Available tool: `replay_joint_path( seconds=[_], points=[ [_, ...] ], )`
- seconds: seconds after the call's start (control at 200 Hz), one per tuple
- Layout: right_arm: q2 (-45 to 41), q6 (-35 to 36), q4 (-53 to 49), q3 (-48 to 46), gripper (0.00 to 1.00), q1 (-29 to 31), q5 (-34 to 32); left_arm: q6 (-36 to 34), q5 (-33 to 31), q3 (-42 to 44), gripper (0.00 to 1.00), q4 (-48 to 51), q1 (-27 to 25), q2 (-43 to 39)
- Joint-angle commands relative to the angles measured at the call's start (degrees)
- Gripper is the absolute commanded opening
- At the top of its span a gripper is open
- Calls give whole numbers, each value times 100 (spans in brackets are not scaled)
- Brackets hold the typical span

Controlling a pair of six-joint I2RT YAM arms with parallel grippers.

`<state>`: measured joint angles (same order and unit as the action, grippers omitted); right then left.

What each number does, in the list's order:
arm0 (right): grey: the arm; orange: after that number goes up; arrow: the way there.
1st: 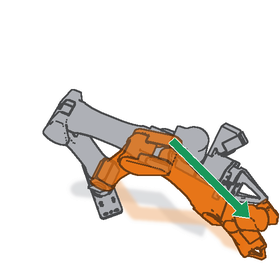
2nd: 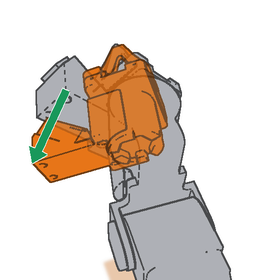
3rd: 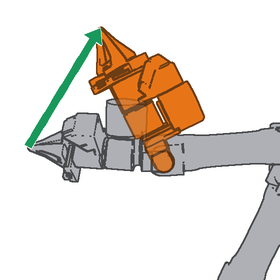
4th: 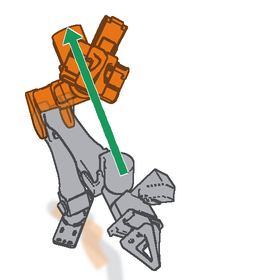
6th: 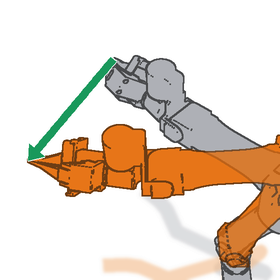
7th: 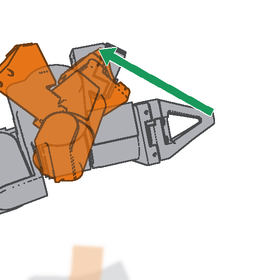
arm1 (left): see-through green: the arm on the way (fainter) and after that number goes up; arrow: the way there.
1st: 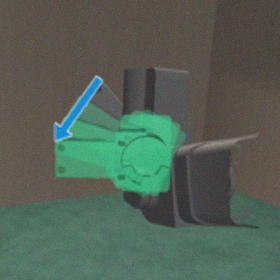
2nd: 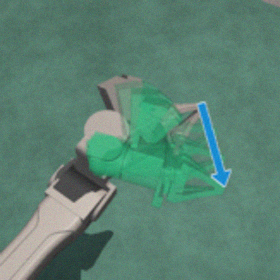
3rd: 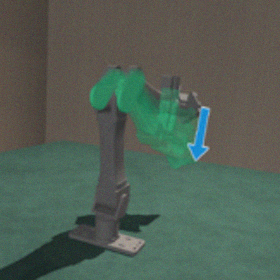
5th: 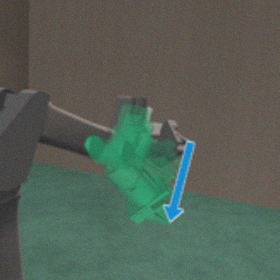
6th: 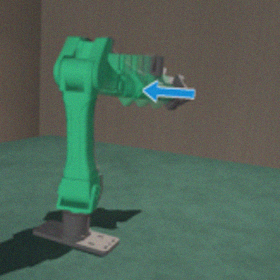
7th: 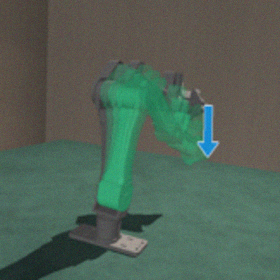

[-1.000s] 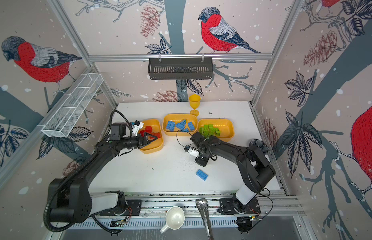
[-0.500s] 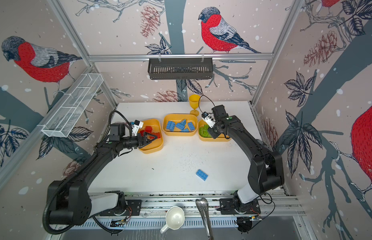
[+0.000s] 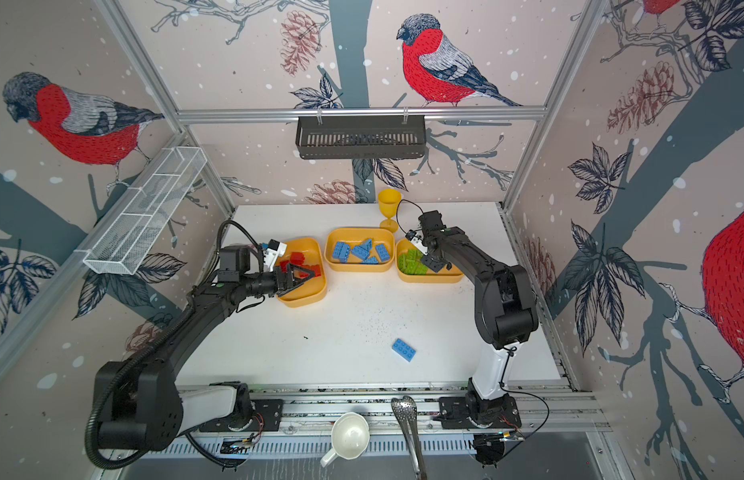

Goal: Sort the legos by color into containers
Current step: 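Carry the lime-green brick with the right gripper and drop it into the farthest bin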

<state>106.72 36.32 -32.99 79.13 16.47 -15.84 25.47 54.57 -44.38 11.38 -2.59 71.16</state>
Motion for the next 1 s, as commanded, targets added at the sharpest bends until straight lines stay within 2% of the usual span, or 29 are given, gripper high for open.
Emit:
replay_joint_path(
  seconds=[0.0,0.15,0.245,0.37,0.515,0.68,0.851,0.996],
  points=[
    [146,365,621,41,31,-6,-341,-60,-14,44,92,22,3,-75],
    [409,520,814,203,33,5,-464,-29,-54,144,92,14,-1,-115],
    [479,569,920,232,45,21,-535,-9,-60,181,92,-4,-1,-123],
    [445,418,715,269,61,109,-292,-12,-94,185,92,-4,1,-120],
    [188,214,510,85,67,291,-211,-2,-105,215,92,-17,-2,-154],
    [-420,-524,17,8,68,491,546,36,-106,309,92,-106,-13,-180],
    [-1086,-2116,-199,-229,70,811,1188,96,-63,347,92,-259,-9,-69],
    [-1790,-3227,-29,-893,71,1091,1669,72,-43,259,92,-286,-13,37]
  ],
)
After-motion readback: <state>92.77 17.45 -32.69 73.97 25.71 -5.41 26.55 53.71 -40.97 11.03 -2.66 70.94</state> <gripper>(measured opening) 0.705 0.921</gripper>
